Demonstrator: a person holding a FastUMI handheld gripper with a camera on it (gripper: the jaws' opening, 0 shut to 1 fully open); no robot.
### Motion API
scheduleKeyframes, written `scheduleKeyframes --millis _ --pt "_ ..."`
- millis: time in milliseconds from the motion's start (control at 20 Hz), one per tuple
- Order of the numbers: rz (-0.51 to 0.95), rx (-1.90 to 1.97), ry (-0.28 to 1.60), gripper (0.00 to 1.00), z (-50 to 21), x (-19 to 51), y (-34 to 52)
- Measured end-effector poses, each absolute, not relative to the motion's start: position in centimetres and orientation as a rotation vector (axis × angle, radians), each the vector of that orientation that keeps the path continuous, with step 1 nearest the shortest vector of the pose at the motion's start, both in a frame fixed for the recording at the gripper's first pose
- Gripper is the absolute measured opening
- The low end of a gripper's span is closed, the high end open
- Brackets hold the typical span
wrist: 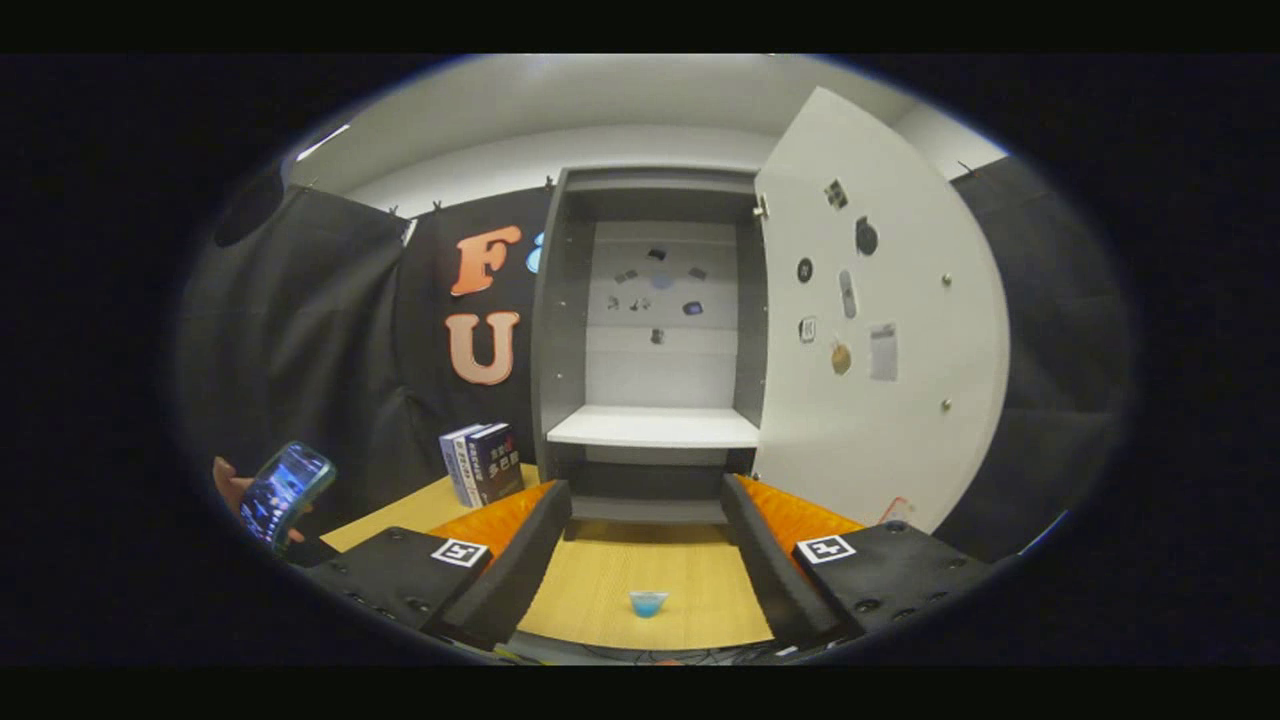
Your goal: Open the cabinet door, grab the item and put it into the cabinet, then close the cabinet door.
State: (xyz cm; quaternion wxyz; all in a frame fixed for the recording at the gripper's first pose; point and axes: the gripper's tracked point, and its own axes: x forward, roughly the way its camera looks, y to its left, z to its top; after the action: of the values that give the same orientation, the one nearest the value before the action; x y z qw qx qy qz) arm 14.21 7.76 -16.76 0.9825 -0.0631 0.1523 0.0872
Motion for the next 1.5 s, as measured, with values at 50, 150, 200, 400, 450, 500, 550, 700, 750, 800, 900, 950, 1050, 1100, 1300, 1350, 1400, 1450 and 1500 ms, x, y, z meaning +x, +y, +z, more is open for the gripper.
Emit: scheduleKeyframes --millis 50,150,200,400,450,500,550,700,750,800,900,950,1050,1100,1300,1350,1400,1450,1500 --pt "0.179 -0.095 0.360 0.97 -19.5 15.0 7.7" --pt "0.167 -0.038 0.460 0.97 -24.9 16.3 7.3" --pt "0.151 -0.035 0.492 0.97 -27.2 17.1 6.9" --pt "0.104 -0.135 0.592 1.00 -36.3 17.6 5.2" --pt "0.096 -0.155 0.616 1.00 -38.3 17.6 4.8" --pt "0.081 -0.179 0.650 1.00 -40.3 17.4 4.0" --pt "0.070 -0.189 0.682 0.99 -42.1 17.1 3.2" --pt "0.049 -0.144 0.761 0.99 -45.8 16.3 2.2" --pt "0.042 -0.124 0.776 0.99 -46.4 16.2 2.0" --pt "0.040 -0.109 0.790 0.99 -47.0 16.0 1.9" --pt "0.042 -0.094 0.812 0.97 -47.7 15.6 1.8" --pt "0.045 -0.096 0.813 0.86 -48.0 15.8 1.9" --pt "0.055 -0.106 0.819 0.75 -48.4 15.9 2.1" --pt "0.057 -0.106 0.827 0.69 -48.2 16.0 2.3" --pt "0.107 -0.103 0.788 0.58 -43.3 17.3 4.2" --pt "0.119 -0.100 0.747 0.58 -40.9 18.7 5.2" --pt "0.130 -0.098 0.710 0.58 -38.0 20.2 6.2" --pt "0.141 -0.091 0.667 0.58 -35.3 21.8 7.2" --pt "0.157 -0.078 0.620 0.58 -32.3 23.4 8.3"
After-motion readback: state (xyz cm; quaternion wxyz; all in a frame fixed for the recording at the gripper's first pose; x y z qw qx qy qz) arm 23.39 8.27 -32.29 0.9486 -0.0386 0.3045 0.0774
